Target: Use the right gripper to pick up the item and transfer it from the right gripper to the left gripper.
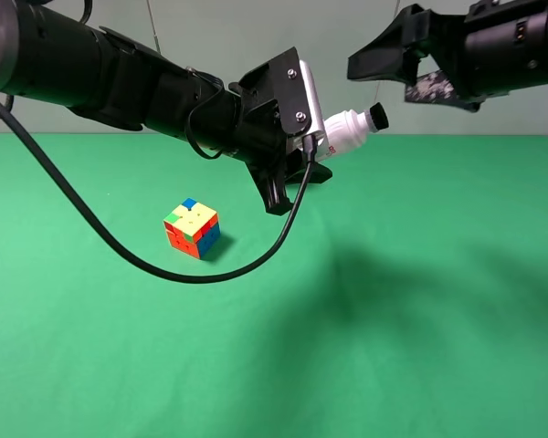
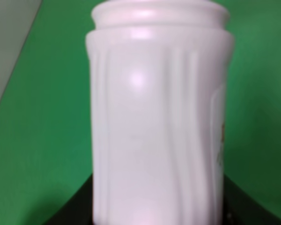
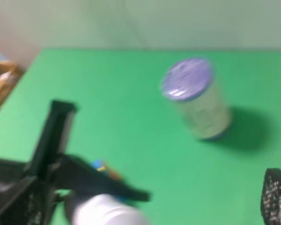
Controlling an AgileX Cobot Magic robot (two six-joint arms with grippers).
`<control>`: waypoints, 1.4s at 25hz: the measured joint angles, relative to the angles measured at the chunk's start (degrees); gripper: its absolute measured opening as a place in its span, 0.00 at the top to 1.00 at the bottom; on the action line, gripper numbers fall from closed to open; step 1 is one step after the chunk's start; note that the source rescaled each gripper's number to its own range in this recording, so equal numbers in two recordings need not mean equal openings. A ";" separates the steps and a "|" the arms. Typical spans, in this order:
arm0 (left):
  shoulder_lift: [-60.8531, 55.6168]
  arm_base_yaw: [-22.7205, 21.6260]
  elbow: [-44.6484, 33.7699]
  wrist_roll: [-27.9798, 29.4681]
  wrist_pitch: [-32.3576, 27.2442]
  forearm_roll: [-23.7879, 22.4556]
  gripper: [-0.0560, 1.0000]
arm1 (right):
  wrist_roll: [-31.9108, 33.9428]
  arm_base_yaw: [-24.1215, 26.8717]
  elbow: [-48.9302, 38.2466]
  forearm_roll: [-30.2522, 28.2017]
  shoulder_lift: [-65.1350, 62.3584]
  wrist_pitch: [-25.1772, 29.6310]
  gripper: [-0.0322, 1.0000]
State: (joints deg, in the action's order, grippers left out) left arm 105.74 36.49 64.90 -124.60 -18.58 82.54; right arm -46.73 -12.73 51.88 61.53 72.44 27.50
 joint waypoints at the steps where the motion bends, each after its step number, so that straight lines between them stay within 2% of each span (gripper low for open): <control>1: 0.00 0.00 0.00 0.00 0.04 0.00 0.94 | 1.54 0.00 0.00 -2.44 -0.73 -1.11 0.00; 5: 0.00 0.00 0.00 0.00 0.04 0.00 0.94 | 13.35 0.00 0.00 -17.43 -4.68 -1.76 0.00; 8: 0.00 0.00 0.00 0.00 0.06 0.00 0.94 | 26.33 -0.06 0.00 -31.62 -8.37 -0.08 0.00; 11: 0.00 0.00 0.00 0.00 0.06 0.00 0.94 | 40.14 -0.06 0.00 -46.68 -12.62 4.28 0.00; 14: 0.00 0.00 0.00 0.00 0.06 0.00 0.94 | 48.80 -0.06 -0.06 -57.13 -18.26 10.57 0.00; 16: 0.00 0.00 0.00 0.00 0.06 0.00 0.94 | 51.74 -0.06 -0.69 -61.12 -22.53 13.44 0.00; 18: 0.00 0.00 0.00 0.00 0.11 0.00 0.94 | 52.94 -0.06 -1.82 -63.13 -27.71 15.15 0.00; 25: 0.00 0.00 0.00 0.05 0.17 0.00 0.94 | 53.46 -0.06 -8.59 -64.35 -45.06 20.75 0.00; 35: 0.00 0.00 0.00 1.36 0.18 0.00 0.94 | 55.42 -0.06 -13.76 -64.66 -58.21 28.28 0.00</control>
State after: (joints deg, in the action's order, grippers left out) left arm 105.74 36.49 64.90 -123.24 -18.40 82.54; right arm 8.70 -12.79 38.12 -3.14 14.23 55.78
